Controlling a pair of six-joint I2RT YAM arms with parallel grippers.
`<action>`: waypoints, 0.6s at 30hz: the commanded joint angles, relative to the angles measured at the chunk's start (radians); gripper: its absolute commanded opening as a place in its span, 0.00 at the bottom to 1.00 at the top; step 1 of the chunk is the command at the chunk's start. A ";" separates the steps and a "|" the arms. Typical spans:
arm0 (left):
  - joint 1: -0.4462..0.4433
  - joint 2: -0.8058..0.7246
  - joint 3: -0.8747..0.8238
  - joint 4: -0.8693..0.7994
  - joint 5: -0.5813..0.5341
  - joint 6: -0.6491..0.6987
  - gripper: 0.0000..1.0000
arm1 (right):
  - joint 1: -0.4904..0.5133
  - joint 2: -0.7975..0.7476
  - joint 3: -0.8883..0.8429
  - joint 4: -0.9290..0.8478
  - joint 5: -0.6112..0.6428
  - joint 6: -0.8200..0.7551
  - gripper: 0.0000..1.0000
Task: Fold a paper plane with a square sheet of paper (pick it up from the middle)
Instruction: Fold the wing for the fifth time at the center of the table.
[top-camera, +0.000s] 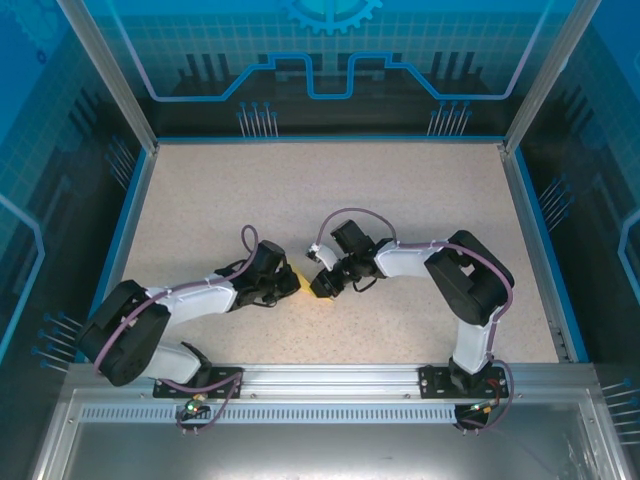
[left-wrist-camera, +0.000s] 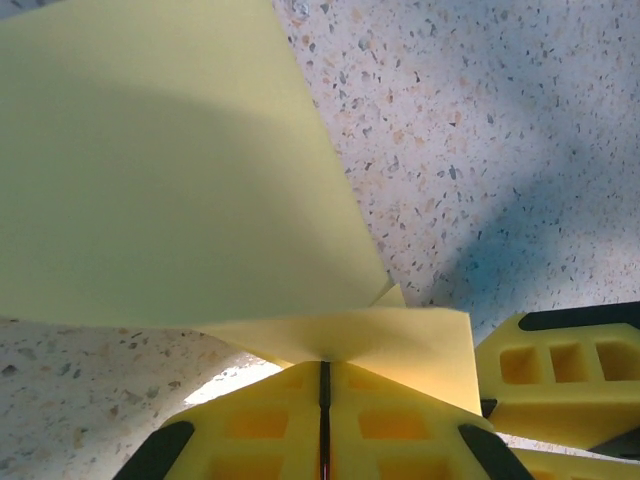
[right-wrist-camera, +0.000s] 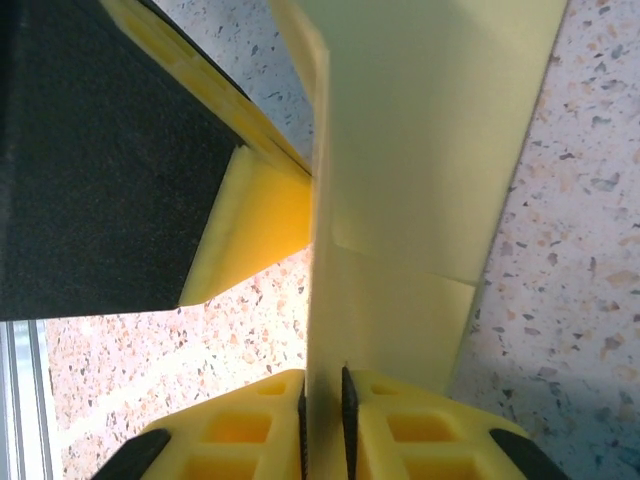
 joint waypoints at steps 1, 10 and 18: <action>-0.002 0.013 -0.011 0.002 -0.020 -0.011 0.09 | 0.009 -0.013 0.013 -0.018 -0.006 -0.001 0.22; -0.002 0.032 -0.007 0.015 -0.017 -0.011 0.09 | 0.009 -0.036 0.010 -0.050 0.035 -0.017 0.15; -0.002 -0.001 0.003 0.002 -0.019 0.002 0.09 | 0.012 -0.003 0.031 -0.039 -0.051 0.023 0.00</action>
